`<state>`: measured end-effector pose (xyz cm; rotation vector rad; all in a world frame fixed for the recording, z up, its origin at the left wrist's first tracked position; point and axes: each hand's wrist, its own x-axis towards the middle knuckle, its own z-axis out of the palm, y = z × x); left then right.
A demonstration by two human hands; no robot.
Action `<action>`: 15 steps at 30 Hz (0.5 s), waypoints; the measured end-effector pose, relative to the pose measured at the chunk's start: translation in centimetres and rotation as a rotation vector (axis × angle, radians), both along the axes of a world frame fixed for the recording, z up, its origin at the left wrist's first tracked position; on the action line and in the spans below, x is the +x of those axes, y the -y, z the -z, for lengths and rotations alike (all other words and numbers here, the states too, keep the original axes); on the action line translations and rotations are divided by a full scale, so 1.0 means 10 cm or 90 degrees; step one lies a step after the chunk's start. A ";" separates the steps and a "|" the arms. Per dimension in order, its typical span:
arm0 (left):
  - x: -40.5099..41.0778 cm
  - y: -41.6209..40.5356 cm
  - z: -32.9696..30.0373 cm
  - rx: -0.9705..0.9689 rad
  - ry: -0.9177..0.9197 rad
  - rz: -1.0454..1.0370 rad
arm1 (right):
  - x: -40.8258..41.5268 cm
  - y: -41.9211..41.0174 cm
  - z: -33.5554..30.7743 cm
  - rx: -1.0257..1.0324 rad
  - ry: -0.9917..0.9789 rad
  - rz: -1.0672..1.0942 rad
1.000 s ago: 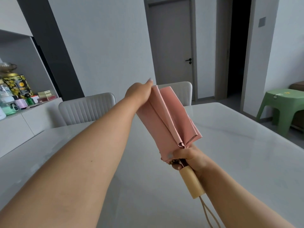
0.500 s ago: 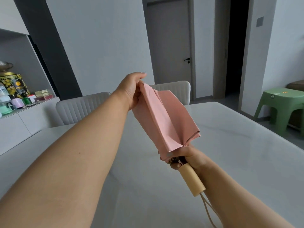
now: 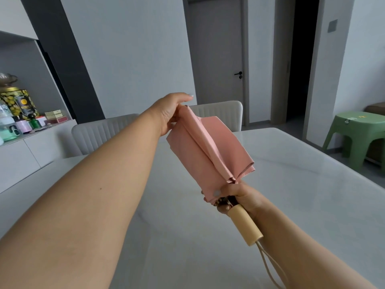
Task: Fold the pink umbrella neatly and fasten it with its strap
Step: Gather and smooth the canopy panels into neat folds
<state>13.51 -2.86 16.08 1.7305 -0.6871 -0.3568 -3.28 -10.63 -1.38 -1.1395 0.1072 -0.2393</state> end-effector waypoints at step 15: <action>-0.02 -0.02 -0.03 -0.003 -0.008 -0.055 | -0.01 -0.03 -0.03 -0.063 -0.020 -0.013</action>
